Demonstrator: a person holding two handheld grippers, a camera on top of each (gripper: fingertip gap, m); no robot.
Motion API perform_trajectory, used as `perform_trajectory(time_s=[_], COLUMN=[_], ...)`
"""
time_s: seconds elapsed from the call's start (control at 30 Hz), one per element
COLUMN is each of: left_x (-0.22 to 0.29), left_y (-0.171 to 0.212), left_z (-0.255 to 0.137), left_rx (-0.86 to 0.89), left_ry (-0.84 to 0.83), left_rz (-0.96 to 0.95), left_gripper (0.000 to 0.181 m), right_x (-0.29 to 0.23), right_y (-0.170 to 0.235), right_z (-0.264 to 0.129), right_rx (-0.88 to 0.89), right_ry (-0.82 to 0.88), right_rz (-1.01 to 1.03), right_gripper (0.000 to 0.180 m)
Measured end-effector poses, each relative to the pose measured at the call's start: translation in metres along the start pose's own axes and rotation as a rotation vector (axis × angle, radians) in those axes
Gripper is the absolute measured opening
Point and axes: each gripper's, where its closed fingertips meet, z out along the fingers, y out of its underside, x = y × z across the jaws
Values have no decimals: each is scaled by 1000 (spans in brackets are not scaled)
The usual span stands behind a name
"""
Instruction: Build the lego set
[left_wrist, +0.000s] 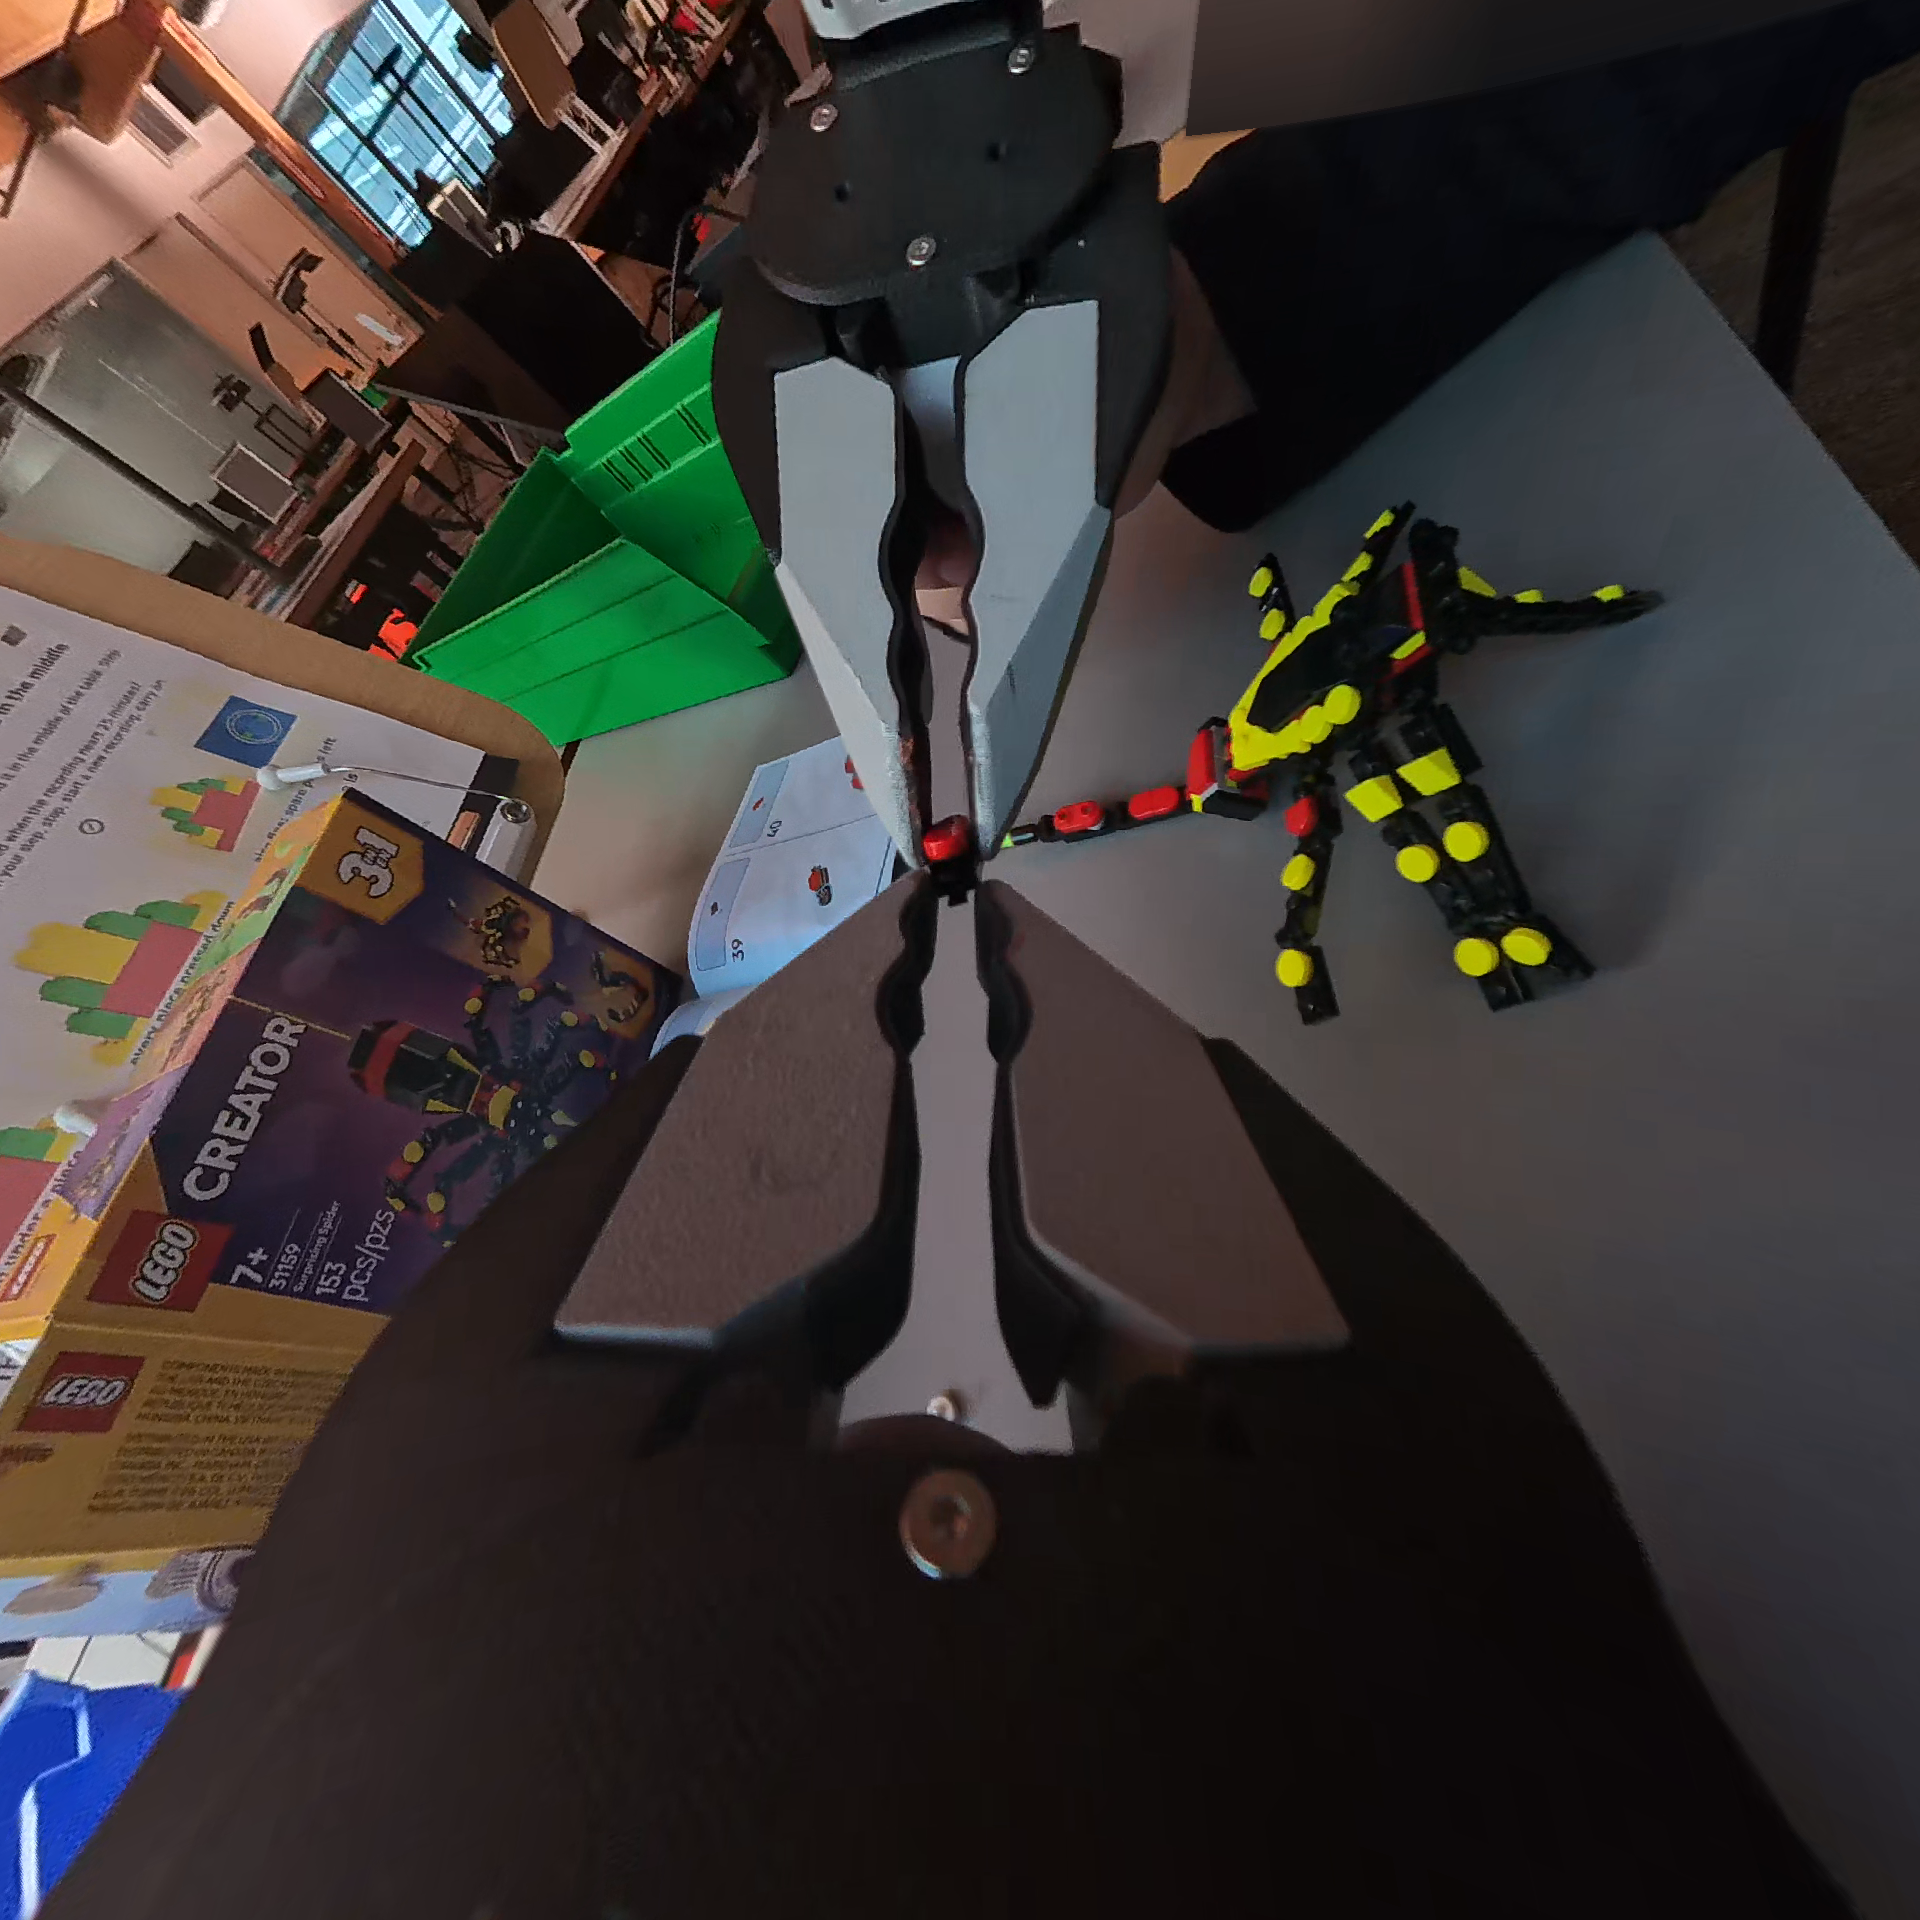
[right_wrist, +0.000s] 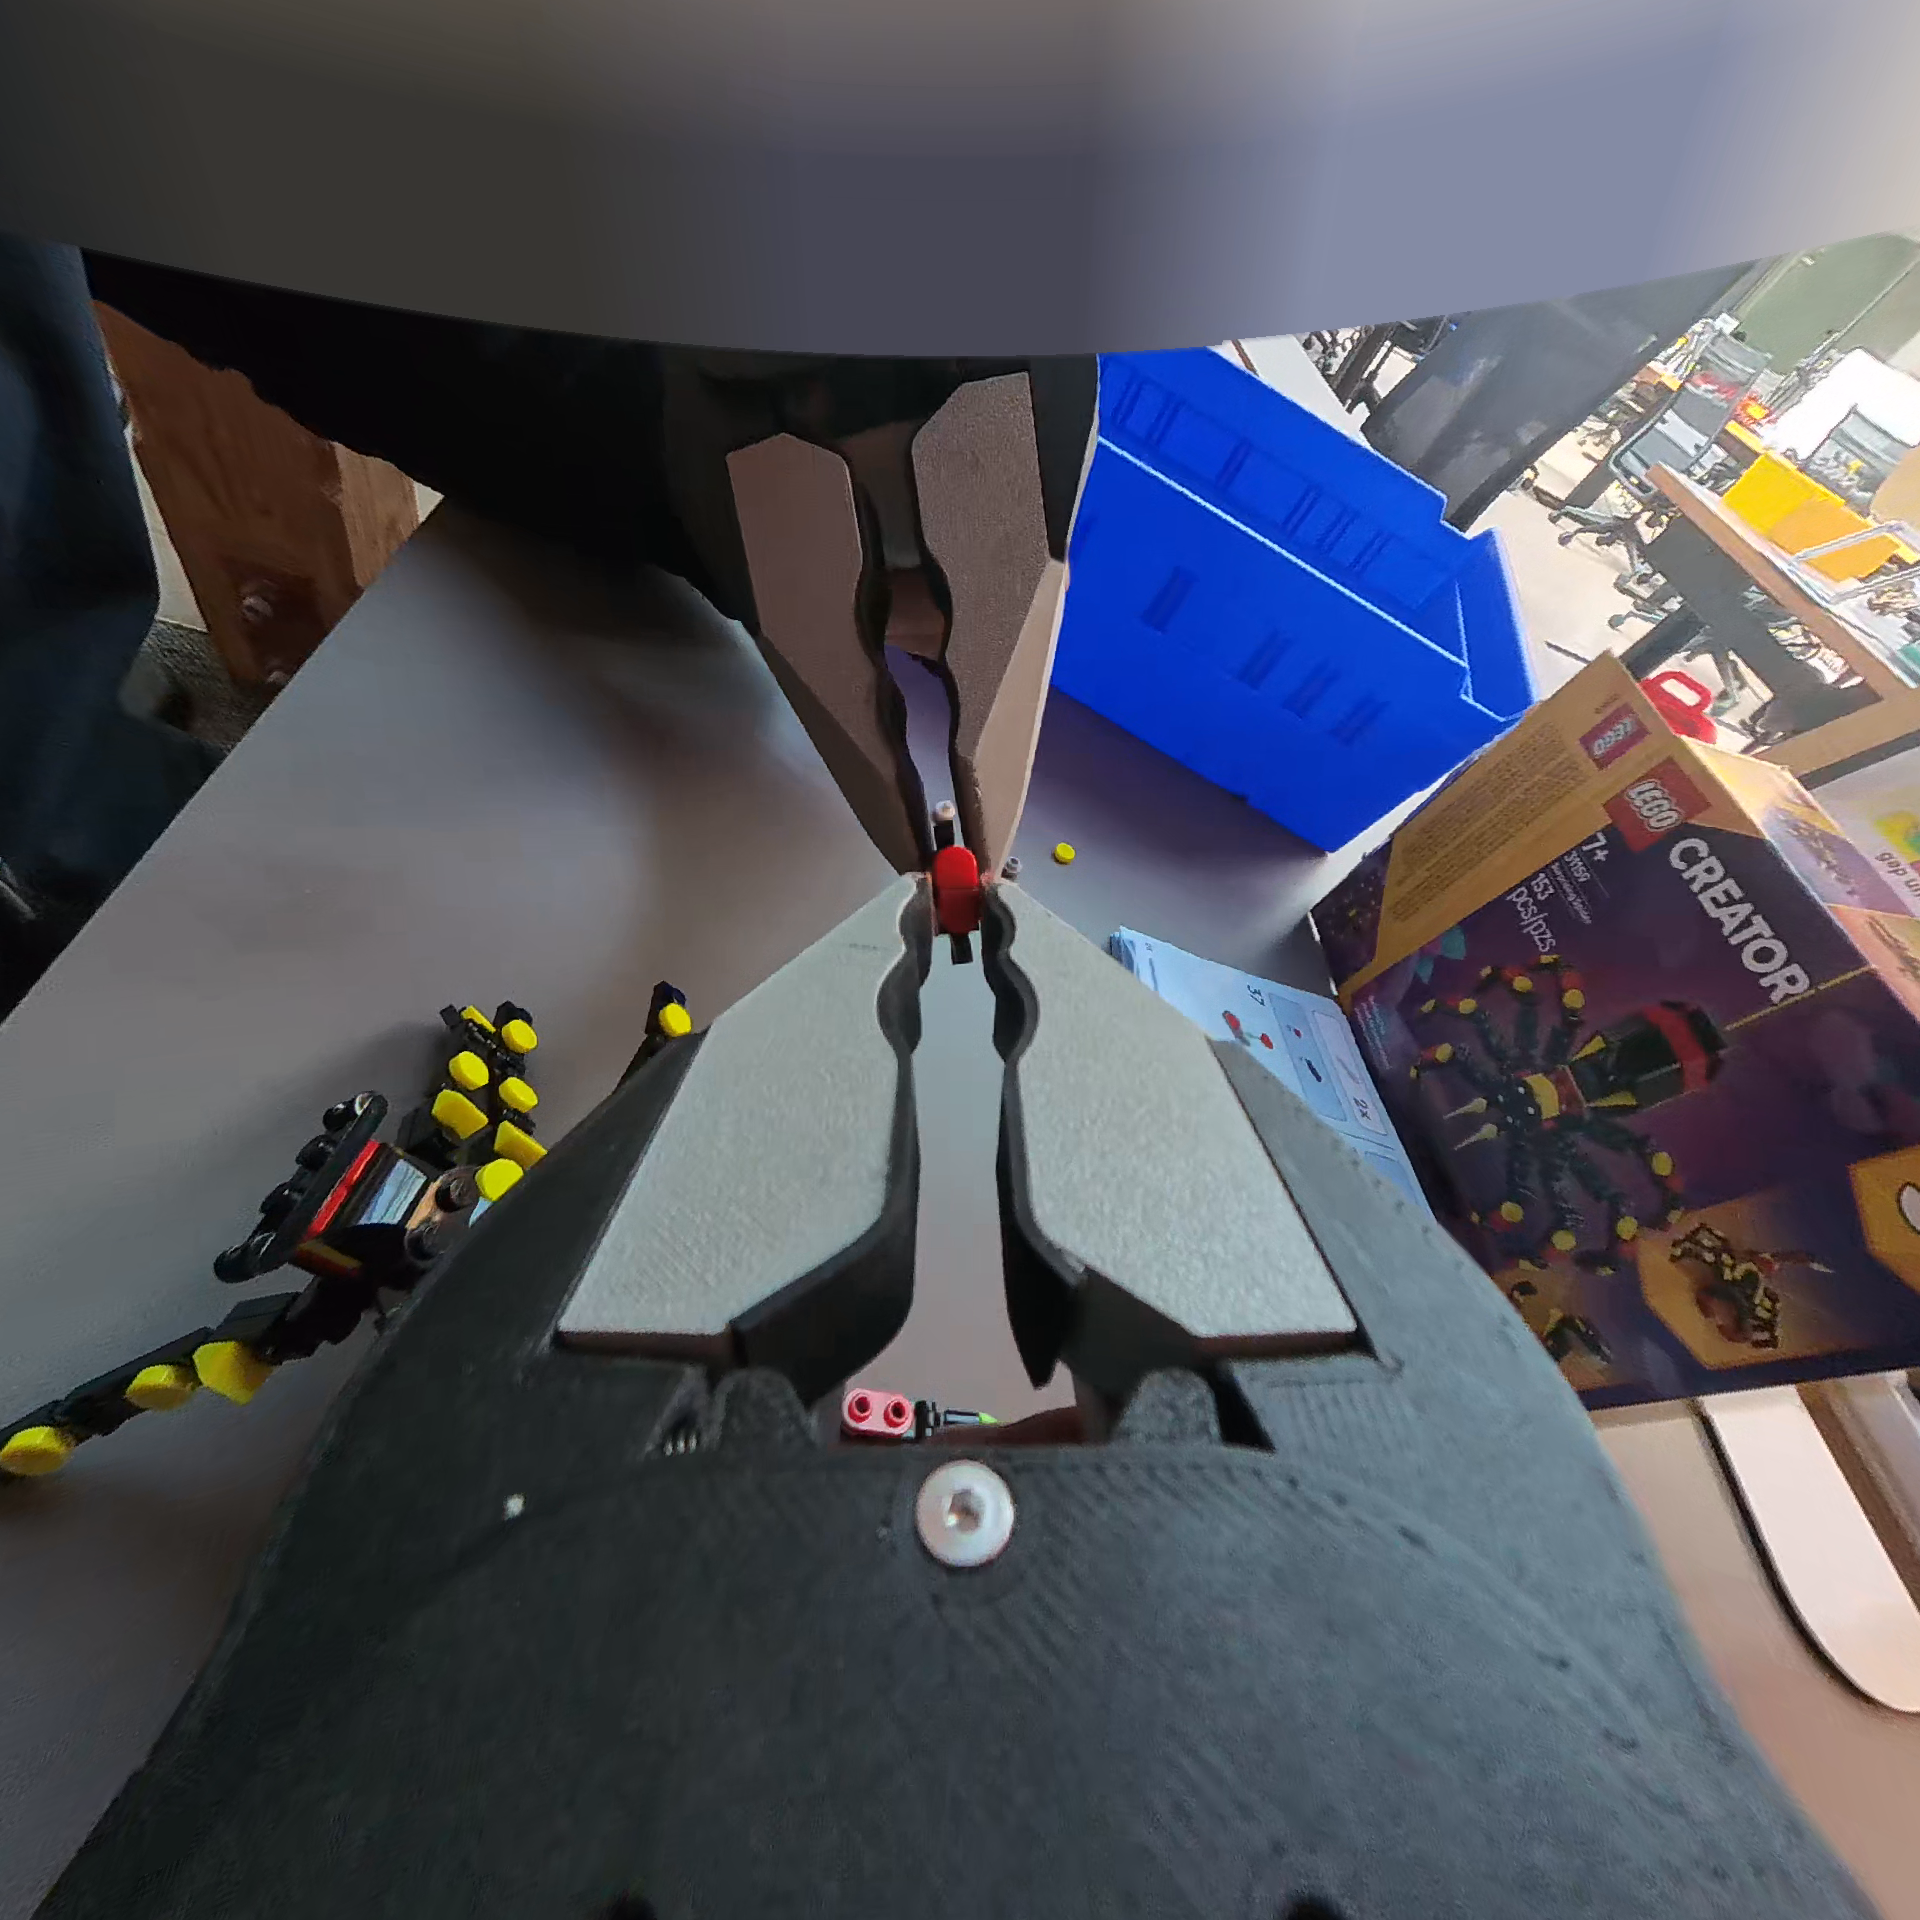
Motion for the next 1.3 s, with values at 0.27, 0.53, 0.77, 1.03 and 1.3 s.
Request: perform_trajectory(time_s=[0.27, 0.53, 0.77, 1.03, 1.3], left_x=[-6, -11, -15, -20, -24], left_y=[-8, 2, 7, 13, 13], left_z=[-2, 2, 4, 5, 4], left_rx=[46, -33, -73, -120, -133], left_ry=[-27, -106, -153, -205, -246], left_rz=[-57, 5, 14, -2, 16], left_gripper=[5, 5, 5, 4, 4], right_x=[3, 10, 14, 20, 24], right_y=[-6, 2, 6, 10, 9], right_z=[-4, -1, 2, 5, 6], right_rx=[-30, -106, -115, -122, -110], right_ry=[56, 101, 111, 138, 158], right_rz=[-56, -16, 36, 87, 117], right_gripper=[6, 6, 6, 6, 6])
